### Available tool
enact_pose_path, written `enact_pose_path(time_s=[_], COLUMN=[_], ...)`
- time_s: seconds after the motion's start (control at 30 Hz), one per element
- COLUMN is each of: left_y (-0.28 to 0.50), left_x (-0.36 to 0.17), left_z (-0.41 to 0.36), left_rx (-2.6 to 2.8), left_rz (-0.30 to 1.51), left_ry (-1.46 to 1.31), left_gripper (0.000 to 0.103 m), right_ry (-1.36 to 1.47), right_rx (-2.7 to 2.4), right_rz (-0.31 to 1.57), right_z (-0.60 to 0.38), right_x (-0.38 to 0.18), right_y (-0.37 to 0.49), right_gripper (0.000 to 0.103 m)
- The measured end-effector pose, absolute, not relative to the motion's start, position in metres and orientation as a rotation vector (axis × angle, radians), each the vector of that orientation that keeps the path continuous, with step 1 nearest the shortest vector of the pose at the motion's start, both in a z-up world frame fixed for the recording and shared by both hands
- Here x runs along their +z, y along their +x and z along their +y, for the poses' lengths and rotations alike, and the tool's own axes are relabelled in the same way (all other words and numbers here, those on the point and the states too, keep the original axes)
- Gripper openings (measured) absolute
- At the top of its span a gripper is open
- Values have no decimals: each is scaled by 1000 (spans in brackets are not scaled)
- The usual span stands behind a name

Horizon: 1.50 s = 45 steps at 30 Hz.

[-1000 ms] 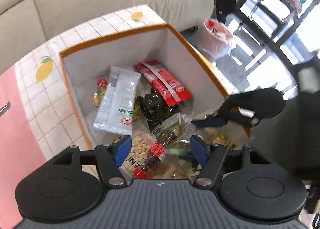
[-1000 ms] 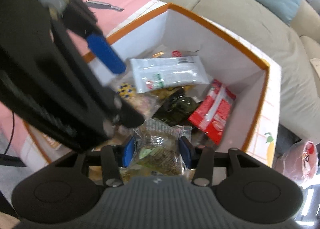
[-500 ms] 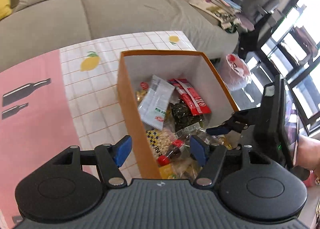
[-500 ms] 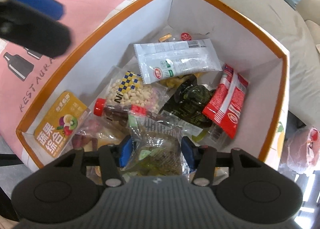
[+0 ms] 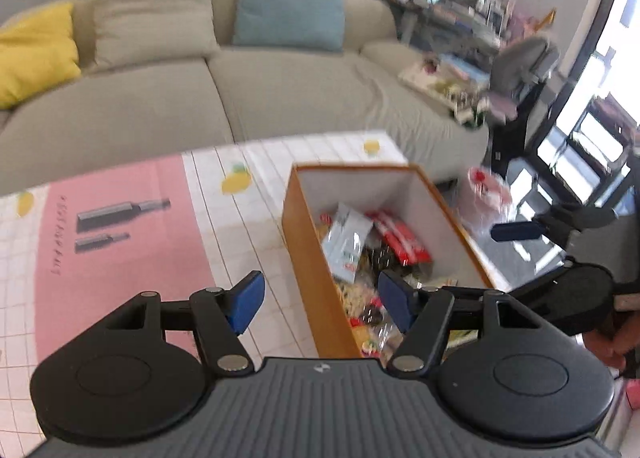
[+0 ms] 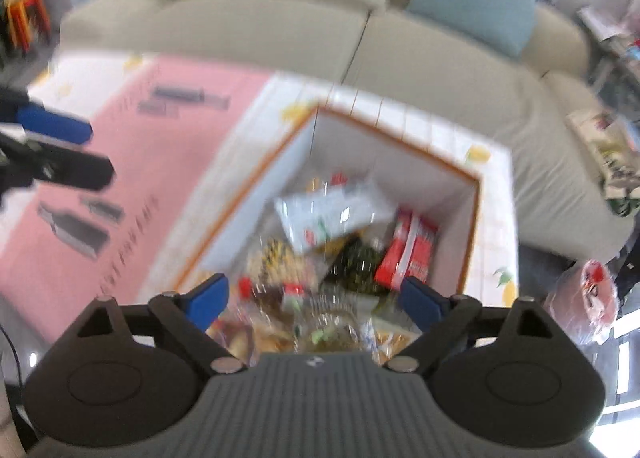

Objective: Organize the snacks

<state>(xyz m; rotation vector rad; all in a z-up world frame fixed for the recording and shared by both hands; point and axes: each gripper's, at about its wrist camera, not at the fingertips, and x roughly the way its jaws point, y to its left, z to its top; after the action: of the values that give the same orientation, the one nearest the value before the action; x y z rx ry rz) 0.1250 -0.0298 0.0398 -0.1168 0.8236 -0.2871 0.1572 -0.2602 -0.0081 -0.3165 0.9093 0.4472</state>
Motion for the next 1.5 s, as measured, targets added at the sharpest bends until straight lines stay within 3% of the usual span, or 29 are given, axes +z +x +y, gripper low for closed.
enact_pose_path(time_s=[0.23, 0.43, 0.67, 1.0, 1.5], left_y=[73, 37, 14, 33, 43], left_x=[67, 50, 14, -34, -44], left_z=[-30, -25, -44, -66, -59], left_rx=[-202, -123, -147, -183, -156], left_rz=[595, 571, 635, 742, 828], left_ry=[-45, -36, 129, 73, 55], left_gripper=[76, 76, 84, 84, 84], right_ry=[-173, -114, -75, -34, 17], right_rx=[344, 182, 81, 40, 37], right_rz=[660, 531, 542, 672, 721], right_z=[-263, -264, -260, -266, -273], right_x=[47, 44, 9, -37, -56], right_y=[91, 34, -4, 1, 26], right_gripper=[99, 100, 100, 100, 100])
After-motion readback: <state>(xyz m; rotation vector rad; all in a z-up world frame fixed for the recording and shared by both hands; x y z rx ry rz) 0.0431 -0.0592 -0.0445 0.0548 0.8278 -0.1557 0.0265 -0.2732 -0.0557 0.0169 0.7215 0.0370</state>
